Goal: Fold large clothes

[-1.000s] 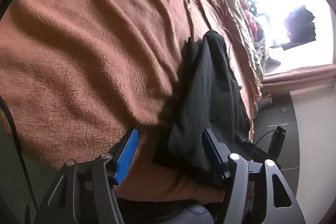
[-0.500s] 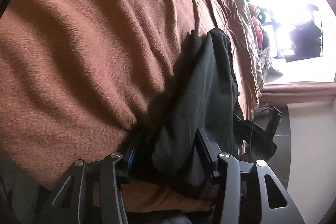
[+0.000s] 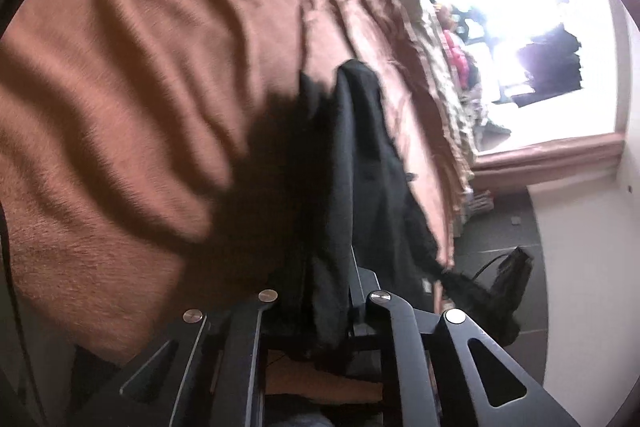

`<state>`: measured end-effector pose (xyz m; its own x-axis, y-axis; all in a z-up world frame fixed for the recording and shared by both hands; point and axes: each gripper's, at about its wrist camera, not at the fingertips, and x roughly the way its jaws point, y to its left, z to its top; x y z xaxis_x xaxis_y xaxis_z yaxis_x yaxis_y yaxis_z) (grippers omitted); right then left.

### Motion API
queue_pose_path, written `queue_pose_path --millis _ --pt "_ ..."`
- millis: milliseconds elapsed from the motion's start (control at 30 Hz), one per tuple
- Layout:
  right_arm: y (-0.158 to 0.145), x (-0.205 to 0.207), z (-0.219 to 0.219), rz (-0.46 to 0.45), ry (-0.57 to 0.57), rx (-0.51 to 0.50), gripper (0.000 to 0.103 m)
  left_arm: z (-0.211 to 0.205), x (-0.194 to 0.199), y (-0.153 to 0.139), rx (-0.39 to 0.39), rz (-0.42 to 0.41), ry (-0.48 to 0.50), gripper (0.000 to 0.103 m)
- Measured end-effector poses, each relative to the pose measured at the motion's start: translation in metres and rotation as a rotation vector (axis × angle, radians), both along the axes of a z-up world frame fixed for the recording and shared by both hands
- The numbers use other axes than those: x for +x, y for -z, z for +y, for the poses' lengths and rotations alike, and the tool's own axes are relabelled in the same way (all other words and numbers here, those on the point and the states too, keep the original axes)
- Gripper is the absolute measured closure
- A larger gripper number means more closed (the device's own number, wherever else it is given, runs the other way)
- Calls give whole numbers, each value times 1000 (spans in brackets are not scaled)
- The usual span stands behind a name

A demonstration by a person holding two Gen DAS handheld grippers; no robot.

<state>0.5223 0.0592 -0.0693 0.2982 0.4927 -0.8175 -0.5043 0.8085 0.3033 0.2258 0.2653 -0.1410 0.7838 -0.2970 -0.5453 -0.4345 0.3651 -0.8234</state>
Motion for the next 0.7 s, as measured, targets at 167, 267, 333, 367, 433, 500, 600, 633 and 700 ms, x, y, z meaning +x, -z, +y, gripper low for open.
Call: queue_pose_path --millis 167,267,333,367,433,500,600,633,700 --pt "9 -40 -25 42 -37 35 94 -11 11 -28 39 -67 39 90" --pt "22 -55 -38 73 -25 55 94 -21 19 -47 69 -103 71 90" --pt "31 -67 -46 79 -11 55 94 -26 23 -57 87 -122 91 91" --pt "32 -71 -52 81 -6 51 94 -28 27 -62 94 -129 99 91" --pt "40 -81 -58 96 1 70 94 -39 36 -76 117 -159 131 91" --pt "49 -89 -59 110 -7 68 94 -50 45 -86 131 -181 160 91" --pt "58 -94 -60 126 -17 78 94 -68 63 -101 154 -202 216 91" --pt "56 -93 -63 126 -19 93 94 -73 67 -104 163 -207 229 91" --pt "47 -92 -73 111 -9 111 94 -88 77 -116 187 -223 266 91"
